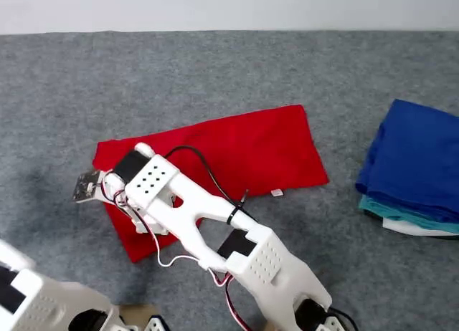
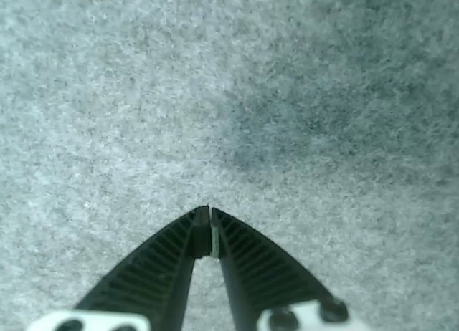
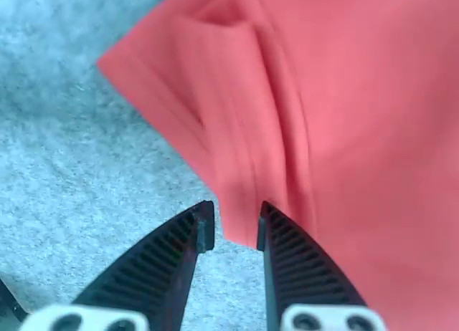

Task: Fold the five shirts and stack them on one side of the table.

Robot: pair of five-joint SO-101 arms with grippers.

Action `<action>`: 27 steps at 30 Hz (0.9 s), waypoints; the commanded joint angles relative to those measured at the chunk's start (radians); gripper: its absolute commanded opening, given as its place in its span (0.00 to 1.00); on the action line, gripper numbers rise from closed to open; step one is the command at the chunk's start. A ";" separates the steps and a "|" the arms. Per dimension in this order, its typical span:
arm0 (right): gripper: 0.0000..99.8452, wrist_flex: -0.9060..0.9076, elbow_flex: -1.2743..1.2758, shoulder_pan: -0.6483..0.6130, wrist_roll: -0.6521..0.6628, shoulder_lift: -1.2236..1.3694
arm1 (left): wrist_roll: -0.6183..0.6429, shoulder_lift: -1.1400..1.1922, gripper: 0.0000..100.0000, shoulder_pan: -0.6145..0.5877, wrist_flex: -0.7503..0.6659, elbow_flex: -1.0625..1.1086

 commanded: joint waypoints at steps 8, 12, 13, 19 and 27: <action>0.12 -0.022 -0.026 -0.008 -0.025 0.081 | -0.006 -0.006 0.01 0.040 -0.009 -0.002; 0.12 -0.025 -0.051 -0.008 -0.043 0.114 | -0.006 -0.006 0.01 0.035 -0.009 -0.002; 0.12 -0.025 -0.058 -0.007 -0.043 0.130 | -0.006 -0.006 0.01 0.035 -0.009 -0.002; 0.12 -0.024 -0.092 -0.004 -0.044 0.202 | -0.006 -0.006 0.01 0.038 -0.009 -0.002; 0.01 -0.065 -0.094 0.015 -0.043 0.206 | -0.006 -0.006 0.01 0.035 -0.008 -0.002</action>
